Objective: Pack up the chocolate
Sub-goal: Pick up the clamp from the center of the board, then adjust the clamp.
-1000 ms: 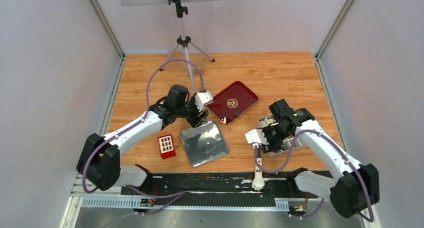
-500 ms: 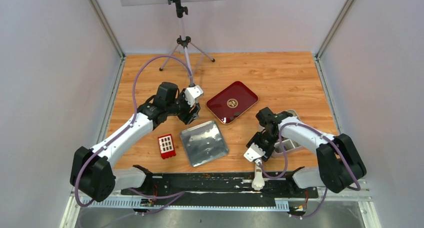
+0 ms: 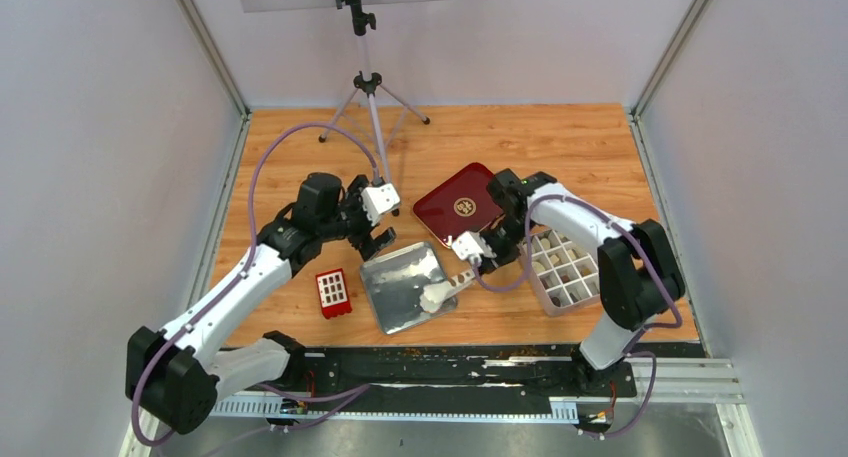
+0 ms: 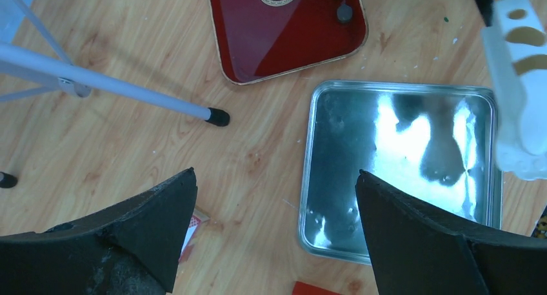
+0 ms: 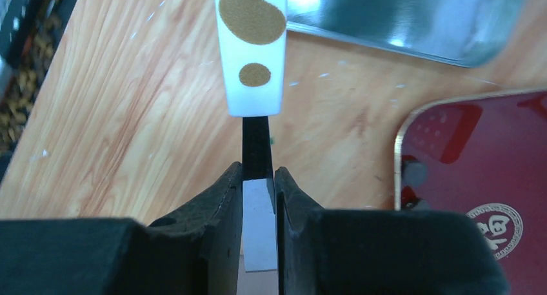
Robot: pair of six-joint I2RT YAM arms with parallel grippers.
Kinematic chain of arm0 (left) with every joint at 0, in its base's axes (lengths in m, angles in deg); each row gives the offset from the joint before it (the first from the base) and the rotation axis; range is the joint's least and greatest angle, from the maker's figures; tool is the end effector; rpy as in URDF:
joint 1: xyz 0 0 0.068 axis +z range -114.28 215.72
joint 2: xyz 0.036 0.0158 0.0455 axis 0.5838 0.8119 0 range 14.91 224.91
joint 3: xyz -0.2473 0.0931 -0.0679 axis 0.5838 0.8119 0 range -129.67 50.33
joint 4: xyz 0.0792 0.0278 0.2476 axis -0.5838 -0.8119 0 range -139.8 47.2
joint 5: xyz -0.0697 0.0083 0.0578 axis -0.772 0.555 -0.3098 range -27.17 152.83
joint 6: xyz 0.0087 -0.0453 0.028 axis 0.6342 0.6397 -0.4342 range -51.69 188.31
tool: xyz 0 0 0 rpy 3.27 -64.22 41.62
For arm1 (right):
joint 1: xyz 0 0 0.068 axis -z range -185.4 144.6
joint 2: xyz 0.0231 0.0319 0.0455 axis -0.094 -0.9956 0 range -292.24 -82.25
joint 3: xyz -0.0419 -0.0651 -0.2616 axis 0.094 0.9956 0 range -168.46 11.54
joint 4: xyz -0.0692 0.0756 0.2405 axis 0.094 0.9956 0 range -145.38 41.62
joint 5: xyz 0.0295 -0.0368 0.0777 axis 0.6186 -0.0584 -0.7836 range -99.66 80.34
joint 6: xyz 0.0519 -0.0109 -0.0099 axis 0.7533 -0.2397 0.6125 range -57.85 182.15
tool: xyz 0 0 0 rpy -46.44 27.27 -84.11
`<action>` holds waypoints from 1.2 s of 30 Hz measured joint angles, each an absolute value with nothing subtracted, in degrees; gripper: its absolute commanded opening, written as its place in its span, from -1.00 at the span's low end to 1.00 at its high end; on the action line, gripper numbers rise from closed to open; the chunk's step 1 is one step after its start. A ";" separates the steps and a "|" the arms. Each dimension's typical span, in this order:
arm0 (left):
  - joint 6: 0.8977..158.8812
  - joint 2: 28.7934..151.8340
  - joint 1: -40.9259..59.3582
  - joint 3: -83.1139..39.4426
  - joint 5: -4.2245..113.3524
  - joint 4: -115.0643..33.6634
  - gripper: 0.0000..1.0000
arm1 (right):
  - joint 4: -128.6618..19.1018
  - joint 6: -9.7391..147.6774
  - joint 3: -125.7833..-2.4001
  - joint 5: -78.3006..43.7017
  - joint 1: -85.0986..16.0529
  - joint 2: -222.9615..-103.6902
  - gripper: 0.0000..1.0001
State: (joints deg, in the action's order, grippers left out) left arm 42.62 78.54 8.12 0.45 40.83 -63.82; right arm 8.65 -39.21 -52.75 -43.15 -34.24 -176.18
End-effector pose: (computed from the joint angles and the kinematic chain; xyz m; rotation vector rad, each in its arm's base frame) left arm 0.2090 -0.1244 0.2891 1.1588 1.8223 -0.4363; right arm 0.2305 0.1495 0.2043 -2.4892 1.1844 0.7209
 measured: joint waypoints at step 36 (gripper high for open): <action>-5.91 82.39 -1.45 -6.09 37.68 -72.65 0.29 | 24.78 9.69 -82.06 -67.26 -26.37 -191.87 -0.97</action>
State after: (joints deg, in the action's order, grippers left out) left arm -5.91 82.39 -1.45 -6.09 37.68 -72.65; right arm 24.78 9.69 -82.06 -67.26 -26.37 -191.87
